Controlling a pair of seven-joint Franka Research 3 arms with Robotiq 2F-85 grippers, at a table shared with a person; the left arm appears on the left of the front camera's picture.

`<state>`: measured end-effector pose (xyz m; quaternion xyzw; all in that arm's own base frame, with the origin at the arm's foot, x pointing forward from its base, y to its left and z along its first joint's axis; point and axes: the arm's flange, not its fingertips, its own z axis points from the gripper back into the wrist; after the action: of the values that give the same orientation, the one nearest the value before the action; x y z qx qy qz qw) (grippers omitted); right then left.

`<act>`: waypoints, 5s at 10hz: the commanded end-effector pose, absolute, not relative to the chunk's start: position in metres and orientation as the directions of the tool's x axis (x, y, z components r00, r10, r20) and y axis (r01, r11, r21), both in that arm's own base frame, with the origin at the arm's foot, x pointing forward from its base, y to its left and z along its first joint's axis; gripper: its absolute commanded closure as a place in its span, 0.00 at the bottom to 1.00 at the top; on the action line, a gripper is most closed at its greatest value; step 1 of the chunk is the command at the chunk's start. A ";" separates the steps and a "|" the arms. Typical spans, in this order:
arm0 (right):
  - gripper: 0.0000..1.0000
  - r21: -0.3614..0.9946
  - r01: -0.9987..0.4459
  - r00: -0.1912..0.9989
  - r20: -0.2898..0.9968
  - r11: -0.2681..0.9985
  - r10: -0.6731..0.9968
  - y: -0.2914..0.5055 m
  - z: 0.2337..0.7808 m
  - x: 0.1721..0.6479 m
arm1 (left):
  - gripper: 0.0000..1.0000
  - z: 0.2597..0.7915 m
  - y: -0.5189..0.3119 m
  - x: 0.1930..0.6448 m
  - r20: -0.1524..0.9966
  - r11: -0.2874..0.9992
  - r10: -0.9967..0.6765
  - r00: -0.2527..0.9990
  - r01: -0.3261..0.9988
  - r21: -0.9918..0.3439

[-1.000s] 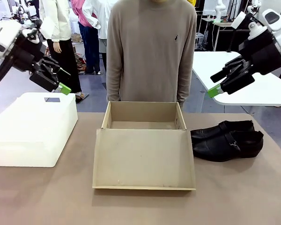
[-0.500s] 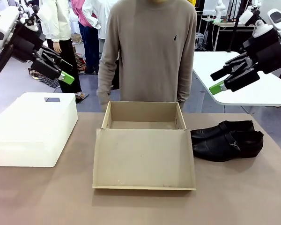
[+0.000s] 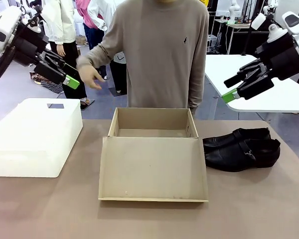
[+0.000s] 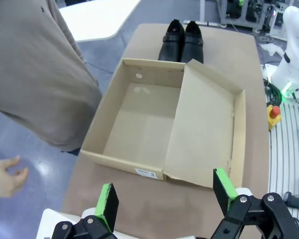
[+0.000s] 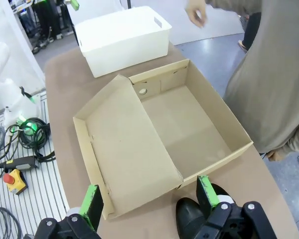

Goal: Pack the shoes into the box.
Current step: Place one shoe of the Shoes into the Shoes Box.

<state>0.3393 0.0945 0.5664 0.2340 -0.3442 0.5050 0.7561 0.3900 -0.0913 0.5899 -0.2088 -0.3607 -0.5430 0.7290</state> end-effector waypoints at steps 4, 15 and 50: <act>0.00 0.009 -0.932 0.237 0.771 0.362 0.592 0.094 0.567 0.340 | 0.00 0.590 -0.091 0.392 0.765 0.307 -0.630 0.135 0.948 0.086; 0.00 0.000 -0.931 0.277 0.652 0.365 0.706 0.069 0.588 0.367 | 0.00 0.590 -0.091 0.392 0.765 0.307 -0.630 0.135 0.948 0.086; 0.00 -0.119 -0.984 0.116 0.142 0.134 0.983 -0.011 0.467 0.537 | 0.00 0.590 -0.091 0.392 0.765 0.307 -0.630 0.135 0.948 0.086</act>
<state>0.5360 -0.0123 0.4644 0.0014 -0.0869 0.6614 0.7450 0.3895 -0.0920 0.5896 -0.2092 -0.3582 -0.5423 0.7306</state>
